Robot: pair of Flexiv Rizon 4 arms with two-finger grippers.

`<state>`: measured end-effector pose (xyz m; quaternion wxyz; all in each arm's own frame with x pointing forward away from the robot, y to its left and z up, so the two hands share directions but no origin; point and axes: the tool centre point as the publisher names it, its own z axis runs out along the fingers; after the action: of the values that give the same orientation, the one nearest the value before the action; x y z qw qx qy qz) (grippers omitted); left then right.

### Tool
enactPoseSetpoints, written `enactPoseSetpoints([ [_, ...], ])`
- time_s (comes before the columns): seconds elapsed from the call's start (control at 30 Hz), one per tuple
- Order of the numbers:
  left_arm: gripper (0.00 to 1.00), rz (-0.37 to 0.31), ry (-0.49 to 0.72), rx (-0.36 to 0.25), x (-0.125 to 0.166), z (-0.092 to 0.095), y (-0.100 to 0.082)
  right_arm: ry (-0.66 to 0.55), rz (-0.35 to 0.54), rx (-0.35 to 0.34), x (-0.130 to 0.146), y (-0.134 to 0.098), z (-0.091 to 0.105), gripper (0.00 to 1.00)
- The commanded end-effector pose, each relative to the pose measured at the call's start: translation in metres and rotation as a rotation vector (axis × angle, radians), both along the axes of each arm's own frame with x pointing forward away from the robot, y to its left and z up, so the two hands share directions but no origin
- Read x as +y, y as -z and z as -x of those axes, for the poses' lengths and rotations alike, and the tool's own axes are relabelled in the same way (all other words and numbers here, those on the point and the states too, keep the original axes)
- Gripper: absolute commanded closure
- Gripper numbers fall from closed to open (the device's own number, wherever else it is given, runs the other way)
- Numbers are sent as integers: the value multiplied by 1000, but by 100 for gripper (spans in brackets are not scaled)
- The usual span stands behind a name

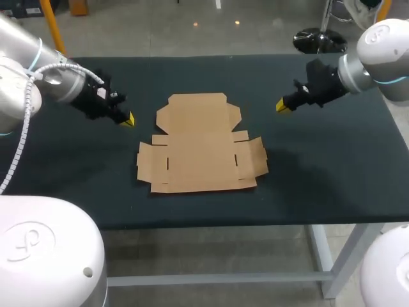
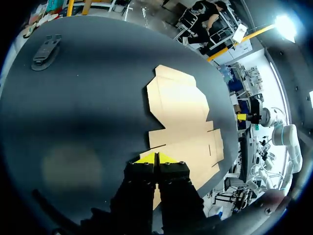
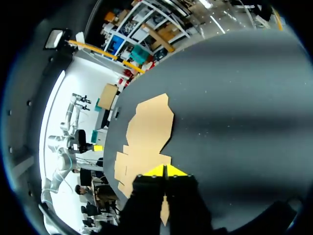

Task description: Assemble the packaging by folding the flat box into shape, placing the metal phone stand inside, and closing the box properly

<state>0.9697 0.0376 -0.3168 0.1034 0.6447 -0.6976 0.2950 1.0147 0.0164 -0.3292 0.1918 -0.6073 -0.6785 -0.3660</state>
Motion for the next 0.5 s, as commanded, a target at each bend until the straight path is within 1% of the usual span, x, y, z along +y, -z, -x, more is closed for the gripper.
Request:
enactPoseSetpoints([
  [0.03,100,0,41,-7,-7,-8,11,-53,-13,34,9,14,-16,100],
  [0.13,100,-6,77,-10,-12,-13,18,-73,-20,40,15,19,-18,100],
  [0.17,100,-6,72,-7,-13,-15,20,-80,-17,42,18,21,-19,100],
  [0.33,100,18,129,-5,-16,-23,32,-93,1,46,27,29,-21,100],
  [0.5,100,37,145,11,-18,-27,44,-114,1,56,34,37,-20,100],
])
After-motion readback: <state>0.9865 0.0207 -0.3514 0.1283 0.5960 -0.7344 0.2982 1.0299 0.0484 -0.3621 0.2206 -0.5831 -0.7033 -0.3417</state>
